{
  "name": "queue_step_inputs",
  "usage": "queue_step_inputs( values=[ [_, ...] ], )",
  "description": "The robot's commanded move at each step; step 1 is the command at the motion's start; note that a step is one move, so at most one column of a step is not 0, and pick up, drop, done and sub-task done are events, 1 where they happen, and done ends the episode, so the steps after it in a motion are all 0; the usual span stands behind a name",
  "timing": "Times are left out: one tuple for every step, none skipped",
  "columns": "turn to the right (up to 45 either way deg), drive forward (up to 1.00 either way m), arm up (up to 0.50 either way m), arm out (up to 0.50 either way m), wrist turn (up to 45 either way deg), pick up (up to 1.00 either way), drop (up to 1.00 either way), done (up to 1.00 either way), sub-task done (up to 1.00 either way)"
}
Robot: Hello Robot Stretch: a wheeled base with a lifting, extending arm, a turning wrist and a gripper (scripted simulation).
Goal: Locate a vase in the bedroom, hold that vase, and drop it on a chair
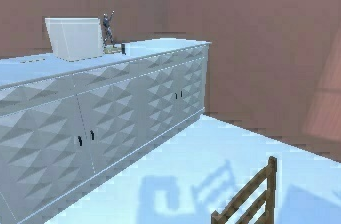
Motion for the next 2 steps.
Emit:
queue_step_inputs(
  values=[
    [0.0, 0.0, 0.0, 0.26, 0.0, 0.0, 0.0, 0.0, 0.0],
    [0.0, 0.0, 0.0, 0.0, 45.0, 0.0, 0.0, 0.0, 0.0]
  ],
)
